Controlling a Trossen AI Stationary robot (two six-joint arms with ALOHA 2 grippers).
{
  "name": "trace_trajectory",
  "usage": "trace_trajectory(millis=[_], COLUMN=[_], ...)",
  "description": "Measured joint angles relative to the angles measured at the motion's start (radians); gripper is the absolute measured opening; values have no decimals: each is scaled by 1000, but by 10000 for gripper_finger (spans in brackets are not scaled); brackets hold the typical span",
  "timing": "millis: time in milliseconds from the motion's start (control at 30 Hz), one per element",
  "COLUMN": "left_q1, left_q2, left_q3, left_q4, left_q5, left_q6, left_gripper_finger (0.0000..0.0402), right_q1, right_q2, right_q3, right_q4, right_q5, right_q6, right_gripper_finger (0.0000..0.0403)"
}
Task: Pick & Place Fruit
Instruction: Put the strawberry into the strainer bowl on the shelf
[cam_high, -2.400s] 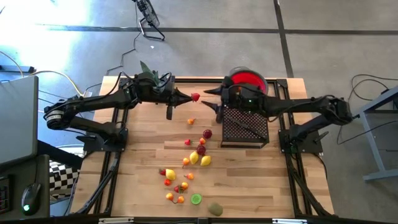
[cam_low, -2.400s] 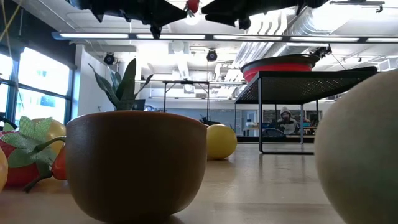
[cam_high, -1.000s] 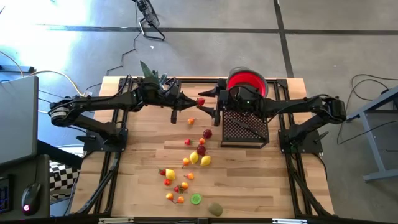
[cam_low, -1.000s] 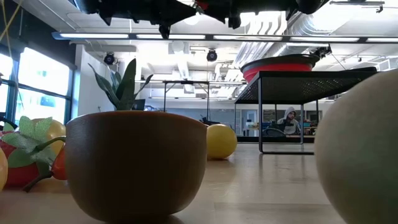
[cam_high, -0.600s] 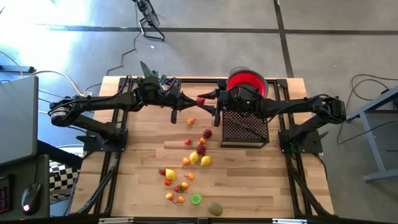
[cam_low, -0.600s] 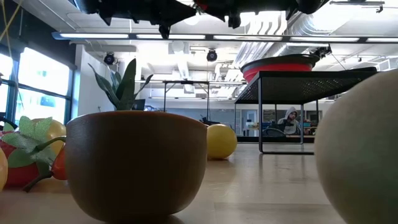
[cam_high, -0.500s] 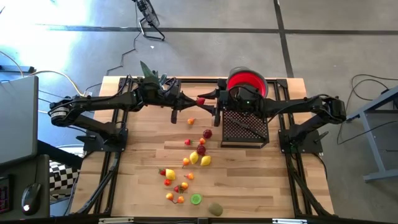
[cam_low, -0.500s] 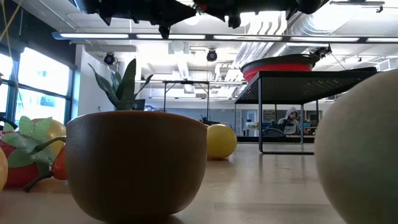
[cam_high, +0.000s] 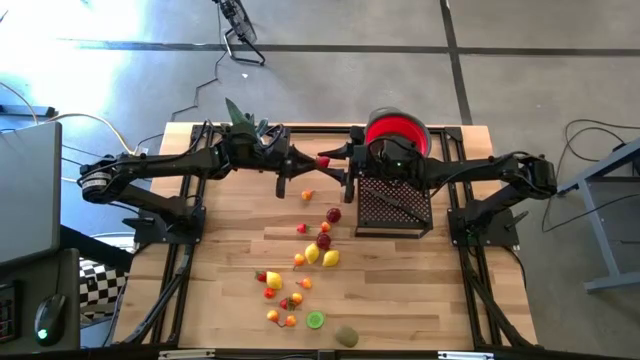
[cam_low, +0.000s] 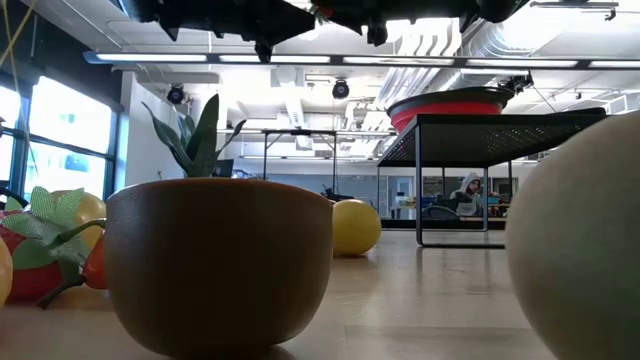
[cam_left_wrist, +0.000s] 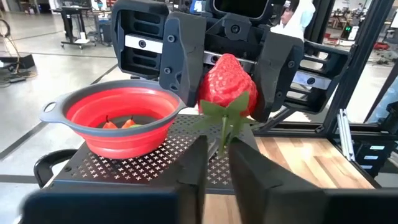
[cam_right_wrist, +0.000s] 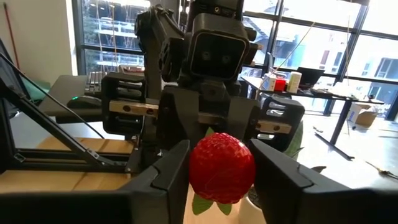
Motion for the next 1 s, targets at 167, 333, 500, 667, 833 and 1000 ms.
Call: trace_trajectory(millis=[167,333,500,667,833,1000], left_q1=[0,0,0,0,1,1], left_q2=[-8,-49,-115,-181,-198,-198], left_q3=[0,0,0,0,0,0], left_q4=[0,-2,-25,-134,-200,-210], left_q5=[0,0,0,-71,-127,-128], left_q6=[1,49,62,100,107,107], left_gripper_finger=[136,170,175,175,175,175], right_q1=[0,0,0,0,-1,-6], right_q2=[0,0,-1,-24,-78,-126], right_q3=[0,0,0,0,-1,-1], right_q4=[0,0,-5,-49,-149,-278], right_q5=[1,1,14,125,350,579], right_q6=[1,1,1,-10,-33,-44], right_gripper_finger=[145,137,143,139,140,140])
